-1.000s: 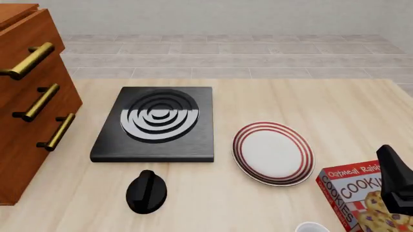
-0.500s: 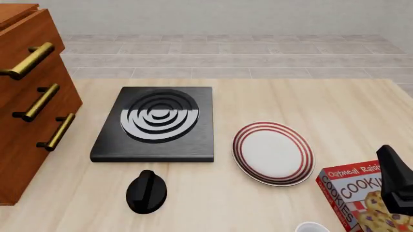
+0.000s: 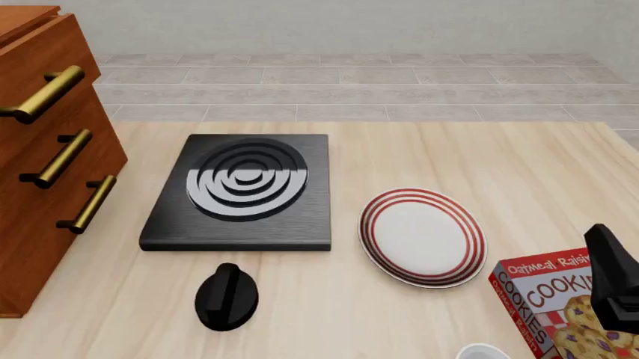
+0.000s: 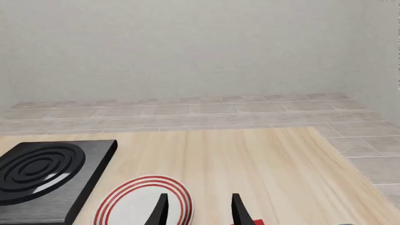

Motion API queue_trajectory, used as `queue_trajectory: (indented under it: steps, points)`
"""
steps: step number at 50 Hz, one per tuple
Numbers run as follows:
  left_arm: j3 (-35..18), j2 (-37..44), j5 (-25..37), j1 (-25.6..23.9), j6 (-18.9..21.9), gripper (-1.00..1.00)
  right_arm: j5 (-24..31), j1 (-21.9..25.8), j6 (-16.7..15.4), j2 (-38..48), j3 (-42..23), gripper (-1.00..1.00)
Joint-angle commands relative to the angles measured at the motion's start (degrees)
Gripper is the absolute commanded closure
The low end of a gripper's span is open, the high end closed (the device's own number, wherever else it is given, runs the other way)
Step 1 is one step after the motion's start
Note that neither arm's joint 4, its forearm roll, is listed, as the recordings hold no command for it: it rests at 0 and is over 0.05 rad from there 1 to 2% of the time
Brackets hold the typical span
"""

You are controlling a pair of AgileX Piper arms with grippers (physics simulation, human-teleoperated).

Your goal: Pick the akita bowl in the top layer of the wooden cabinet and place it on the plate.

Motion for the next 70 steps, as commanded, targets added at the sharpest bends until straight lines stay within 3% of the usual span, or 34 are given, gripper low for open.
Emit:
queue_trajectory:
  steps: [1, 20, 70]
  points:
    - [0.4, 1.0, 0.9, 0.2, -1.6, -1.0, 0.3, 0.0, -0.1, -0.4, 0.0, -1.0]
    - [4.8, 0.7, -2.2, 2.9, 1.6, -1.0, 0.8, 0.0, -0.1, -0.8, 0.0, -1.0]
    - [12.9, 0.0, -6.0, 4.8, 2.9, -1.0, 0.7, -0.2, -0.1, -0.7, -0.3, -1.0]
